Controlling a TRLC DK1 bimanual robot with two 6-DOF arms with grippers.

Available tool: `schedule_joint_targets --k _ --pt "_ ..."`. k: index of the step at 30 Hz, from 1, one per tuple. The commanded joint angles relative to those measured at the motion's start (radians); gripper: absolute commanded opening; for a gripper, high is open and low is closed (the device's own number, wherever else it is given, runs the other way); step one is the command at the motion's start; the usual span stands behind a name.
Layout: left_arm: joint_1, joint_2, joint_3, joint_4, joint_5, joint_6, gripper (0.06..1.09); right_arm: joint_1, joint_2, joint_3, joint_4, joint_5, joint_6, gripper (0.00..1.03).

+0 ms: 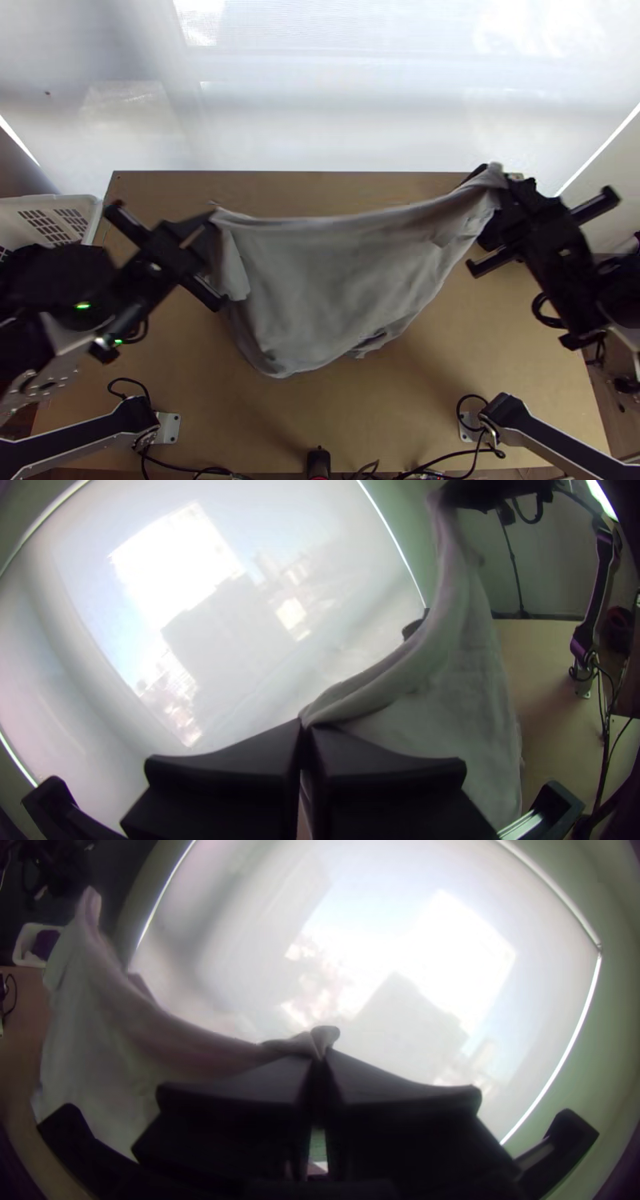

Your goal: Fold the t-shirt

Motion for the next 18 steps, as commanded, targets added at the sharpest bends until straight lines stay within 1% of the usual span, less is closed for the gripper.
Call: schedule_joint_targets --k 1,4,7,13,18 --pt "0.025 0.004 -0.294 0.101 0.111 -0.074 0.09 -0.041 0.003 -0.212 -0.014 -0.055 0.088 0.03" --pt "0.092 0.022 -0.426 0.171 0.194 -0.117 0.09 -0.073 0.032 -0.272 -0.020 -0.088 0.126 0.03" --pt "0.146 0.067 -0.504 0.223 0.255 -0.155 0.09 -0.096 0.074 -0.294 -0.023 -0.107 0.154 0.03" --pt "0.195 0.206 -0.578 0.352 0.309 -0.198 0.09 -0.159 0.175 -0.294 0.001 -0.142 0.198 0.03" --pt "0.203 0.338 -0.605 0.463 0.318 -0.215 0.09 -0.222 0.235 -0.306 0.023 -0.162 0.203 0.03"
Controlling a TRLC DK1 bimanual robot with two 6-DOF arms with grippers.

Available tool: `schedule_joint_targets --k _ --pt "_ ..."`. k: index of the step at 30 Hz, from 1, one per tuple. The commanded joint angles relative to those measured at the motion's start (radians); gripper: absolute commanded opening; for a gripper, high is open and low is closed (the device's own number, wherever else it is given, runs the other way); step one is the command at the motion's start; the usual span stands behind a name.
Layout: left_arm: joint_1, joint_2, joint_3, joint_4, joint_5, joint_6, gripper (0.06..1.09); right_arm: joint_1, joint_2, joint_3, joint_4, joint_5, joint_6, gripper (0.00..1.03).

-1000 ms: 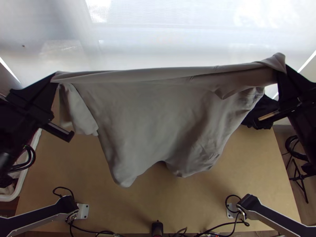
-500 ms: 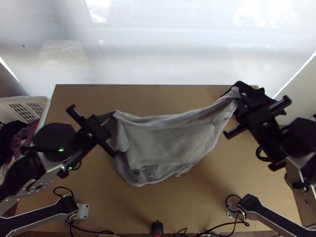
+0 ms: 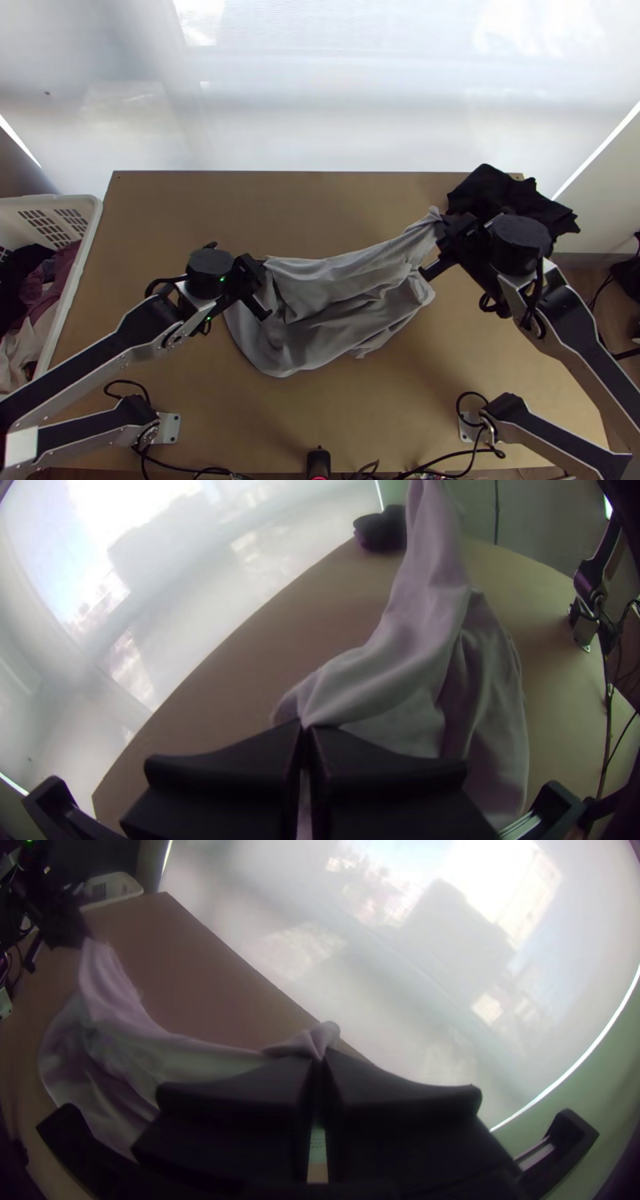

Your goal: Fold the t-shirt

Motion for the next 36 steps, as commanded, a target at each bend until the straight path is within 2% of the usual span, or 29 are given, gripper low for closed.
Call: schedule_joint_targets --k 1,8,9,12,15,17,21,25,30,36 --pt "0.031 0.170 -0.069 0.143 0.038 -0.046 0.09 -0.088 0.087 -0.032 0.031 -0.039 0.021 0.03" --pt "0.033 0.265 -0.019 0.186 0.044 -0.141 0.09 -0.131 0.109 -0.055 0.050 -0.040 0.038 0.03" --pt "0.034 0.265 -0.008 0.169 0.044 -0.165 0.14 -0.134 0.106 -0.055 0.050 -0.040 0.038 0.03" --pt "0.036 0.229 0.012 0.094 0.045 -0.219 0.40 -0.143 0.097 -0.053 0.050 -0.040 0.035 0.03" --pt "0.036 0.183 0.043 -0.047 0.062 -0.241 0.67 -0.162 0.086 -0.059 0.045 -0.040 0.033 0.03" --pt "0.036 0.148 0.058 -0.148 0.084 -0.250 0.77 -0.168 0.080 -0.067 0.042 -0.042 0.033 0.03" --pt "0.053 0.110 0.108 -0.366 0.121 -0.274 0.77 -0.169 0.069 -0.081 0.038 -0.042 0.033 0.03" --pt "0.074 0.096 0.138 -0.521 0.190 -0.294 0.77 -0.169 0.067 -0.085 0.036 -0.042 0.033 0.03" --pt "0.096 0.108 0.112 -0.530 0.196 -0.293 0.80 -0.168 0.069 -0.084 0.036 -0.043 0.033 0.03" --pt "0.099 0.145 0.062 -0.444 0.194 -0.282 0.79 -0.165 0.072 -0.073 0.034 -0.045 0.033 0.03"
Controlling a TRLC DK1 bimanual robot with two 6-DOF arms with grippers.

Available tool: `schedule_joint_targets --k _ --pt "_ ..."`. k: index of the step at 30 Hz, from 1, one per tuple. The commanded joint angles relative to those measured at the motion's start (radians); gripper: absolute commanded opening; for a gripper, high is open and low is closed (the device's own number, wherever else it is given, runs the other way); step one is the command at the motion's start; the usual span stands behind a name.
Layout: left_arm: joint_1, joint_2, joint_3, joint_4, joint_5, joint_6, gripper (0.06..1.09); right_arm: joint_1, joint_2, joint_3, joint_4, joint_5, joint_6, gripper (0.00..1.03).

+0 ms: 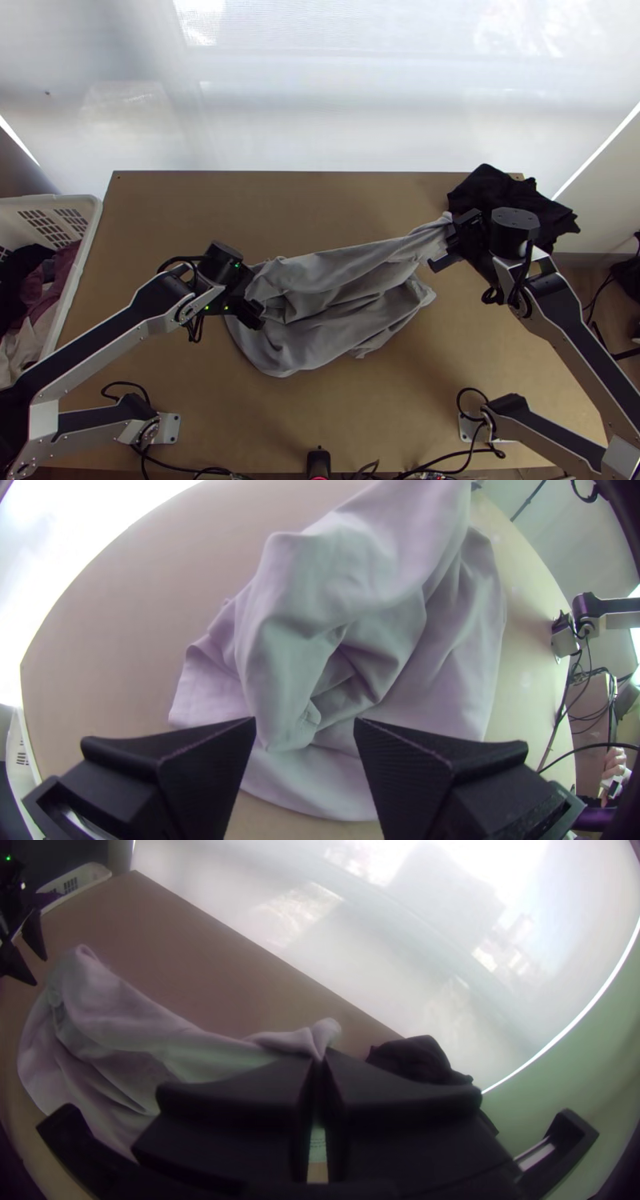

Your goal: Fold the t-shirt

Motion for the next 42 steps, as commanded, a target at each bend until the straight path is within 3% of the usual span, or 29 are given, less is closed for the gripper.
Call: schedule_joint_targets --k 1,14,15,17,21,22,34,42 --pt "0.012 0.031 -0.046 0.044 0.011 0.008 0.79 0.002 0.002 0.008 -0.005 -0.002 -0.001 0.03" --pt "0.087 0.127 -0.147 0.252 -0.009 0.065 0.78 0.007 0.013 0.022 -0.013 -0.002 -0.004 0.03" --pt "0.092 0.136 -0.147 0.263 -0.009 0.065 0.74 0.007 0.013 0.023 -0.013 -0.002 -0.006 0.03" --pt "0.096 0.149 -0.143 0.287 -0.006 0.070 0.56 0.007 0.015 0.023 -0.013 -0.002 -0.004 0.03" --pt "0.090 0.159 -0.118 0.292 0.011 0.082 0.12 0.007 0.018 0.025 -0.013 -0.002 -0.014 0.03" --pt "0.092 0.162 -0.112 0.287 0.016 0.084 0.09 0.007 0.021 0.026 -0.011 -0.002 -0.014 0.03" --pt "0.150 0.032 0.022 0.166 0.033 0.085 0.09 0.008 0.027 0.086 -0.021 -0.002 -0.012 0.03" --pt "0.224 -0.141 0.173 0.129 -0.010 0.091 0.09 0.016 0.025 0.278 -0.093 0.021 -0.008 0.03"
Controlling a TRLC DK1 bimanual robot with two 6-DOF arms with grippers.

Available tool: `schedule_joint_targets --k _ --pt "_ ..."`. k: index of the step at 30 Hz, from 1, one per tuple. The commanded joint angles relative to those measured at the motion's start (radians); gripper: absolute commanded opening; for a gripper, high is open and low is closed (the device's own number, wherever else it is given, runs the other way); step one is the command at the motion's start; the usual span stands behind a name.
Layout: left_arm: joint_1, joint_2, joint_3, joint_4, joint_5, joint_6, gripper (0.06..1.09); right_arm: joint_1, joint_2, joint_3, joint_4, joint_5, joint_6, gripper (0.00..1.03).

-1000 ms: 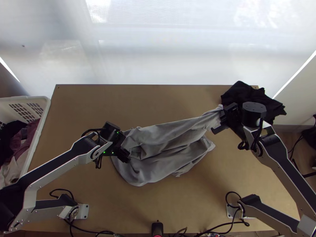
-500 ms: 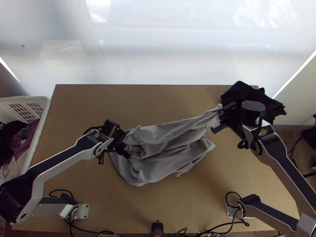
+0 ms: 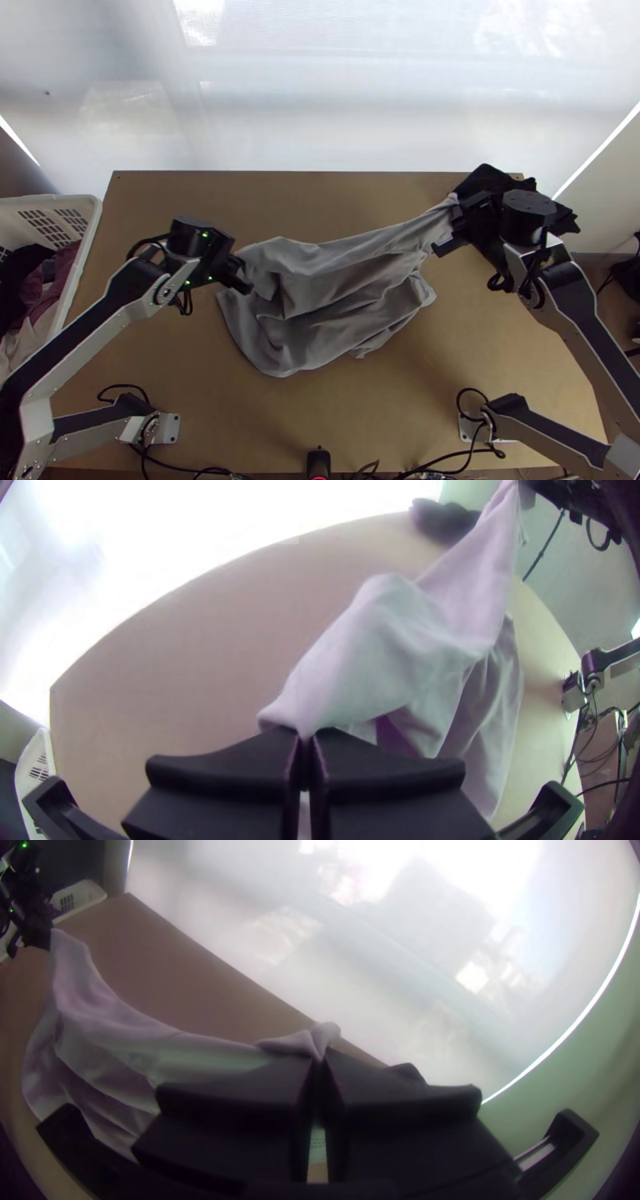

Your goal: Fold the t-shirt

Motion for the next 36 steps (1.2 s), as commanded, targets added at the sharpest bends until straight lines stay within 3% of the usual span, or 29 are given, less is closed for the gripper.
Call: schedule_joint_targets --k 1,5,14,25,36 --pt "0.059 -0.138 0.142 -0.038 -0.030 0.020 0.09 0.013 -0.002 0.158 -0.055 0.010 0.003 0.03" --pt "0.061 -0.207 0.219 -0.029 -0.105 0.105 0.09 0.036 -0.005 0.250 -0.074 0.010 0.006 0.03" --pt "0.055 -0.295 0.352 0.026 -0.164 0.224 0.09 0.079 -0.031 0.359 -0.088 0.018 -0.025 0.03" --pt "0.045 -0.362 0.496 0.112 -0.231 0.331 0.09 0.157 -0.143 0.426 -0.041 0.040 -0.207 0.03" --pt "0.045 -0.396 0.676 0.153 -0.257 0.389 0.09 0.240 -0.223 0.523 -0.010 0.040 -0.315 0.03"
